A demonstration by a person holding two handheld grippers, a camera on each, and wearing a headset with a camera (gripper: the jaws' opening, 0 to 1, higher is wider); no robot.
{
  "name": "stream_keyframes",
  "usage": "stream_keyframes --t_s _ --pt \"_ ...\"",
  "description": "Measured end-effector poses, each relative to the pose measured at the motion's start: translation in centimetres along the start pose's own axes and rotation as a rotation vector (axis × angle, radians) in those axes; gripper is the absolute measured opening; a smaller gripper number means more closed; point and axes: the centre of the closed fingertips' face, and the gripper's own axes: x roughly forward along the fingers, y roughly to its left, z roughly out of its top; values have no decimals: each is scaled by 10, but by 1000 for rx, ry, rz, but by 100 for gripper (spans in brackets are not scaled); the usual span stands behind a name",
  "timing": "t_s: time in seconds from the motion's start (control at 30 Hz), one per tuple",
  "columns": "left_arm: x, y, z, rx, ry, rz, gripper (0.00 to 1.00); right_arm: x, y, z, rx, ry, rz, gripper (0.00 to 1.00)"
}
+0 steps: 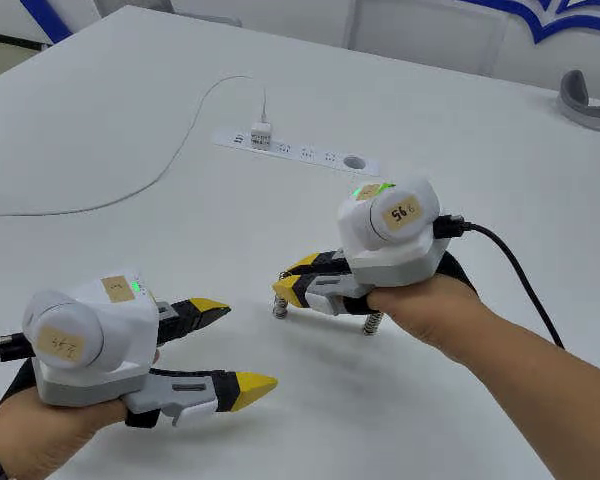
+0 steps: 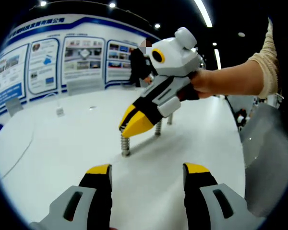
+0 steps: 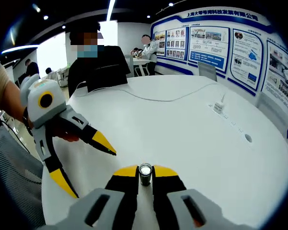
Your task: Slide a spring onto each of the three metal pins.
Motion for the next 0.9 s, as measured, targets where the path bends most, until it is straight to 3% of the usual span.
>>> stream_keyframes --t_s 0.57,0.9 --pt "0 1 -1 -3 7 3 61 10 2 -13 6 31 -2 12" --pt "-1 3 1 -2 4 12 62 1 4 -14 -1 28 -19 17"
